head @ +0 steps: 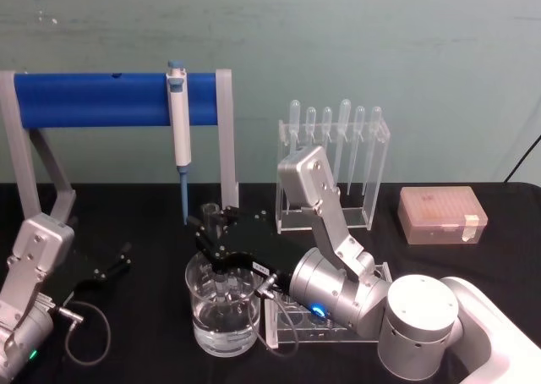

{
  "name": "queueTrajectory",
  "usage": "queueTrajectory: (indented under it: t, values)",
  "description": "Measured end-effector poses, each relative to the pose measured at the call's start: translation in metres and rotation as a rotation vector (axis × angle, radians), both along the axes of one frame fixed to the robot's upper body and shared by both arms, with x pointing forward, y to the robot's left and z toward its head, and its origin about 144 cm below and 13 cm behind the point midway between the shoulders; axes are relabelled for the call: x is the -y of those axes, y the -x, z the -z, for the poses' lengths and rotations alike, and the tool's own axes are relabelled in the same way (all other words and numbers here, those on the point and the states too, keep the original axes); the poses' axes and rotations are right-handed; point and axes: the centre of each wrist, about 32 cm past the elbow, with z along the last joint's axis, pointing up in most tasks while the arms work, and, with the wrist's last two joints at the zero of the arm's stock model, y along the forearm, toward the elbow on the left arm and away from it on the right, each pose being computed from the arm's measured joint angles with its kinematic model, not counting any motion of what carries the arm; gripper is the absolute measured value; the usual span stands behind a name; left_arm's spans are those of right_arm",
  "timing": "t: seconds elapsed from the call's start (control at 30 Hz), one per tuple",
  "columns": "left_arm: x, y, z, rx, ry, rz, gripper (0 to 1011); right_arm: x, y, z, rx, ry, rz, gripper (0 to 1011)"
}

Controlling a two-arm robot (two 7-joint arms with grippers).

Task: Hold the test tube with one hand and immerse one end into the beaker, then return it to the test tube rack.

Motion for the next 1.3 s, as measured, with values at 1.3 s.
queueTrajectory:
  t: [1.3]
  values:
    - [0.0,0.0,0.0,0.0,0.0,0.0,1000,0.0,0.0,0.0,0.0,0.0,0.0,223]
